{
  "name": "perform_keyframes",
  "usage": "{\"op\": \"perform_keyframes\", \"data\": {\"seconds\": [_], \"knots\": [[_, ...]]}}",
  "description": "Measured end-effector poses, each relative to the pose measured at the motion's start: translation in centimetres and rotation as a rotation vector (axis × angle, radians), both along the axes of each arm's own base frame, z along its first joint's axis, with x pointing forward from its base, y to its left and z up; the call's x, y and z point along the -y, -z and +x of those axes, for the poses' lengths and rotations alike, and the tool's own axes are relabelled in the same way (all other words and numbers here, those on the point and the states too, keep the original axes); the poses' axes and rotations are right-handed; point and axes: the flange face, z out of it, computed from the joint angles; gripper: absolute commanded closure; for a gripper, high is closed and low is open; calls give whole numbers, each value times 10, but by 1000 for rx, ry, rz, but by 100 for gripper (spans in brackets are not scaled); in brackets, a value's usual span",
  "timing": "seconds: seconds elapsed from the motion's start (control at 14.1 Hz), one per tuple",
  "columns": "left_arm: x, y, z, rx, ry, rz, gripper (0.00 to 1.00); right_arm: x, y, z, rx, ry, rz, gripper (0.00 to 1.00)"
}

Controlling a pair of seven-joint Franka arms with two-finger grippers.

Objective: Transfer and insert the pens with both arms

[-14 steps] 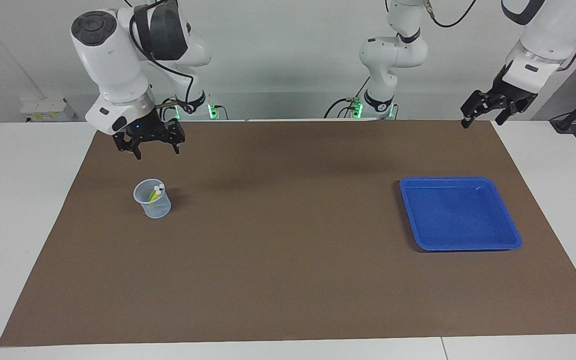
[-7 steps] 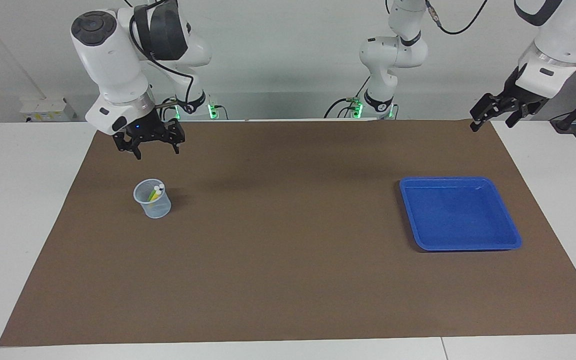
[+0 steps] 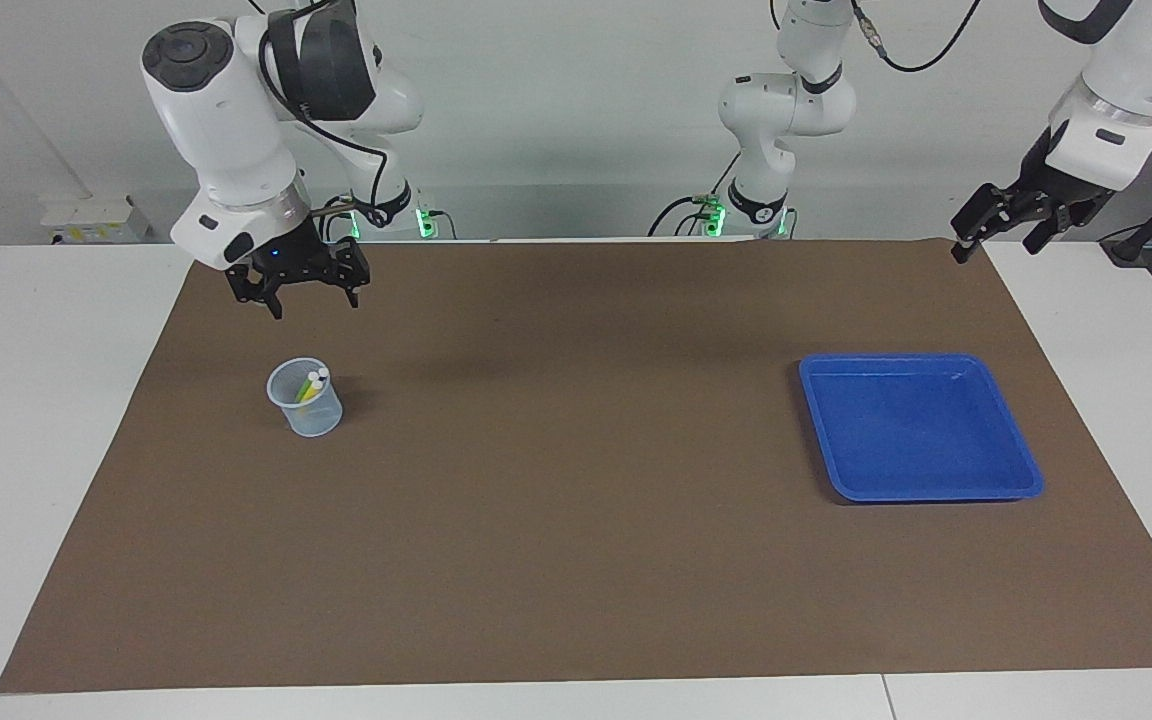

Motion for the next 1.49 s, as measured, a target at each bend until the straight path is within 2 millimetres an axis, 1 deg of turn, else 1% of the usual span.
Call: {"op": "perform_keyframes", "data": {"seconds": [0.35, 0.64, 0.85, 1.2, 1.49], "knots": [[-1, -6, -9, 11, 2, 3, 0, 0, -1, 0, 1, 0, 0, 0], [1, 0, -15, 11, 8, 0, 0, 0, -1, 0, 2, 0, 0, 0], [5, 1, -14, 14, 15, 3, 0, 0, -1, 0, 2, 0, 0, 0], [4, 8, -11, 0, 14, 5, 0, 0, -1, 0, 2, 0, 0, 0], [3, 8, -11, 1, 12, 6, 0, 0, -1, 0, 2, 0, 0, 0]]}}
